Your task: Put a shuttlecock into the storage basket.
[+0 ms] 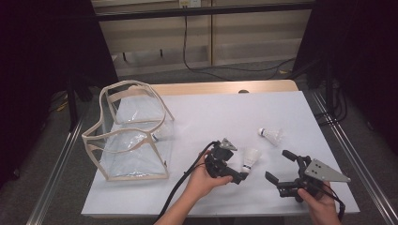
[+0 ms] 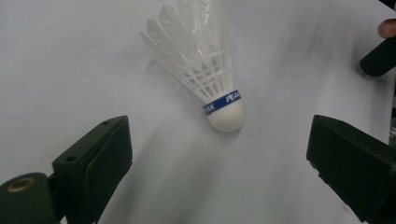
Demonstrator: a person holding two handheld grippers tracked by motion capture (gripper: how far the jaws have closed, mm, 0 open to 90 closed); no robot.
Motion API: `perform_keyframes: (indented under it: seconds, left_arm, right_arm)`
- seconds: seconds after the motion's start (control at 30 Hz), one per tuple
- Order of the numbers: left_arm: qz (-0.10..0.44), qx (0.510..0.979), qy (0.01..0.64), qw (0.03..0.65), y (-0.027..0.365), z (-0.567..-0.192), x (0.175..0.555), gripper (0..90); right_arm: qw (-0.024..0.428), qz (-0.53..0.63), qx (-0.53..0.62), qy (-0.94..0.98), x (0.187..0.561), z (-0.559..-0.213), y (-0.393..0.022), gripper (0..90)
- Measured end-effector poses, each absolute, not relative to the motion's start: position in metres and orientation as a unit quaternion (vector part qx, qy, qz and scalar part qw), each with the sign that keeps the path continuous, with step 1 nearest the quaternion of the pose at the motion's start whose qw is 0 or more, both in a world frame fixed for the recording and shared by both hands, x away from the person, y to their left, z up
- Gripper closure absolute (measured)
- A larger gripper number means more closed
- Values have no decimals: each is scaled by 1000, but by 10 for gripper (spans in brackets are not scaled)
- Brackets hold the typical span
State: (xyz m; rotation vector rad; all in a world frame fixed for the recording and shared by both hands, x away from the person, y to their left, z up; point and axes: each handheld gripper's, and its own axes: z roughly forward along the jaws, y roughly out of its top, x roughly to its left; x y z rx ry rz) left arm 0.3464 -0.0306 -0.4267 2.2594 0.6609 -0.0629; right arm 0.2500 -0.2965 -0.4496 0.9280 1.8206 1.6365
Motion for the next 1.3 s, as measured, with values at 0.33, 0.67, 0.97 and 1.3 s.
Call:
perform_keyframes:
  seconds: [0.33, 0.67, 0.97, 1.3]
  left_arm:
    - [-17, 886, 266, 379, -37, -433, 348, 84]
    - [-10, 886, 266, 381, -44, -436, 349, 107]
    - [-10, 885, 268, 380, -48, -438, 350, 148]
    - [-6, 887, 266, 378, -52, -440, 350, 196]
  right_arm:
    - [261, 604, 342, 671, 250, -450, -298, 6]
    - [261, 604, 343, 671, 250, -450, -297, 6]
    - [261, 604, 343, 670, 250, -450, -298, 6]
    - [260, 604, 344, 670, 250, -450, -297, 6]
